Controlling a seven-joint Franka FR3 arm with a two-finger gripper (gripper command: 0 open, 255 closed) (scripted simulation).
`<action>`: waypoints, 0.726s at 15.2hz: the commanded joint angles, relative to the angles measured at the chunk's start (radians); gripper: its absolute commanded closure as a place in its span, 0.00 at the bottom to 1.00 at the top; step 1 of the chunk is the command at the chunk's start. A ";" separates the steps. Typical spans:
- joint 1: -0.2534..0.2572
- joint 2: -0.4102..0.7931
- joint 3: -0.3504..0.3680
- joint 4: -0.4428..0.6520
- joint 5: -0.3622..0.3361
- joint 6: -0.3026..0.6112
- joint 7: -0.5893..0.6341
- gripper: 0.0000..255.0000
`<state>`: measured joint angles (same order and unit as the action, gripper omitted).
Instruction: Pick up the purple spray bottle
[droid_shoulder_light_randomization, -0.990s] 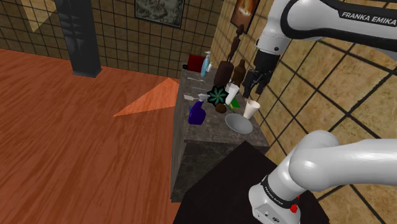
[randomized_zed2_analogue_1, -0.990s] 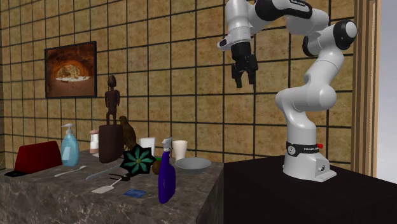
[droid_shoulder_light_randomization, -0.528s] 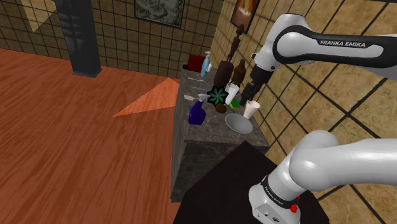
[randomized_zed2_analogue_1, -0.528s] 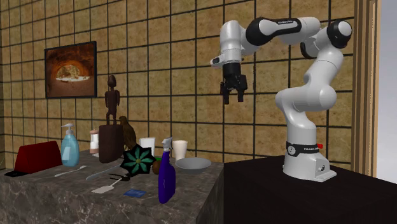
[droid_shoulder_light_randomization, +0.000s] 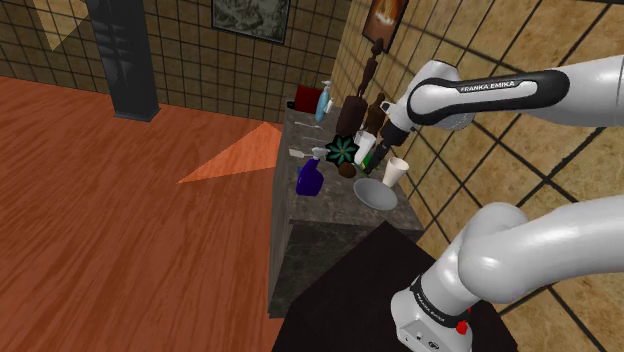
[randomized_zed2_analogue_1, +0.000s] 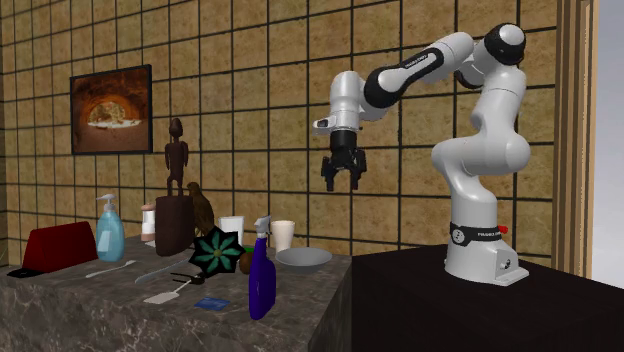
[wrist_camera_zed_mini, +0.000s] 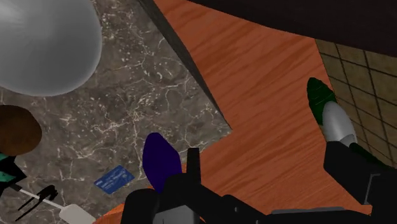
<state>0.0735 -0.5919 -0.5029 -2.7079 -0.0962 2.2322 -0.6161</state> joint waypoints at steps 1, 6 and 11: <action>0.051 0.079 -0.081 0.005 0.032 0.105 -0.120 0.00; 0.293 0.298 -0.336 0.074 0.271 0.291 -0.495 0.00; 0.625 0.689 -0.632 0.251 0.933 0.220 -1.142 0.00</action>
<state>0.6440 -0.0114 -1.0918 -2.5028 0.6426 2.4965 -1.5884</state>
